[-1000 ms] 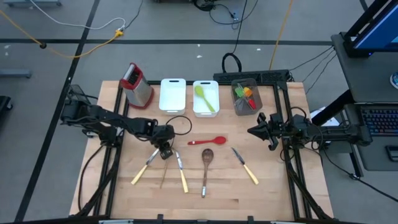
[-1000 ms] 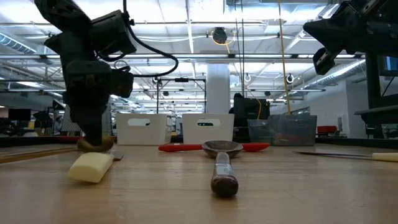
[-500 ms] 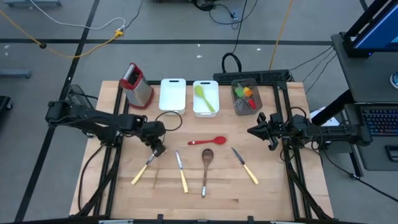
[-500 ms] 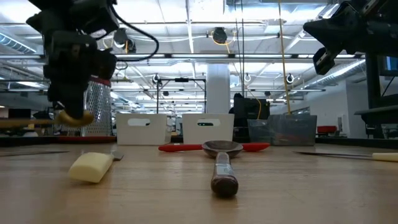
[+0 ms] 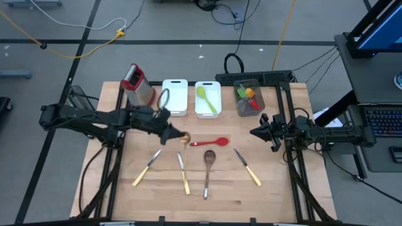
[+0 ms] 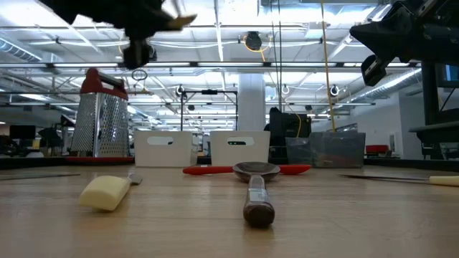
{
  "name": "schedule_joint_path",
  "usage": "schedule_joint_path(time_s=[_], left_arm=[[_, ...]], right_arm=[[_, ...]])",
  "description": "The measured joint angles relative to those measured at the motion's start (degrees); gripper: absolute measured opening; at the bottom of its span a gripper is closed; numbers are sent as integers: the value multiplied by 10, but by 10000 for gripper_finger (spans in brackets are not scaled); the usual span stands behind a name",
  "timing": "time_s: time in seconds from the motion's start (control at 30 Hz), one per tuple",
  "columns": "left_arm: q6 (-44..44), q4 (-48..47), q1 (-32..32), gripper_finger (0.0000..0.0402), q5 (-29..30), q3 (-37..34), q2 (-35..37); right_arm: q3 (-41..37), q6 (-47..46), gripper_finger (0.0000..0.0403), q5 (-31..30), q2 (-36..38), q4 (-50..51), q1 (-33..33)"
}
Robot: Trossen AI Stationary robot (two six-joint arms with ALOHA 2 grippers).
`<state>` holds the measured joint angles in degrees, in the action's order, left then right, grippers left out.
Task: Pick & Place Kitchen Items
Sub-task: Put the gold serving spoon into the right white bin
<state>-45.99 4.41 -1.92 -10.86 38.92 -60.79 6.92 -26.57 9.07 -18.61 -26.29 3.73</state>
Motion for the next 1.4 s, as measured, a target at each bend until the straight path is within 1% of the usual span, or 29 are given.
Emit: schedule_joint_path(time_s=[0.07,0.2,0.27,0.4,0.47,0.57,0.63,0.77,0.83,0.97,1.13,1.23,1.3,1.4], left_arm=[[12,51,-3,1,41,0,0],[40,98,-14,1,167,1,0],[56,122,-22,1,216,1,0],[92,149,-45,1,297,1,-15],[92,160,-60,1,319,2,-26],[77,170,-83,0,320,31,-65],[75,159,-96,0,320,53,-99],[53,161,-129,0,313,120,-176],[43,166,-149,0,298,154,-215],[1,152,-192,0,244,199,-284],[-49,100,-229,0,201,220,-342],[-84,91,-242,0,174,221,-370],[-104,94,-247,0,163,222,-383],[-124,72,-253,0,154,222,-395]], right_arm=[[0,0,0,-1,0,0,0],[0,0,0,-3,0,-1,0],[0,0,0,-8,0,-1,0],[0,1,0,-35,0,-1,0],[0,2,0,-47,0,-1,0],[0,2,0,-48,0,-1,0],[0,2,0,-47,0,-1,0],[0,2,0,-46,0,-1,0],[0,2,0,-46,0,-1,0],[0,-12,0,-45,0,-2,0],[0,-25,0,-45,0,-3,0],[0,-28,0,-44,0,-3,0],[0,-28,0,-43,0,-3,0],[0,-30,0,-43,0,-3,0]])
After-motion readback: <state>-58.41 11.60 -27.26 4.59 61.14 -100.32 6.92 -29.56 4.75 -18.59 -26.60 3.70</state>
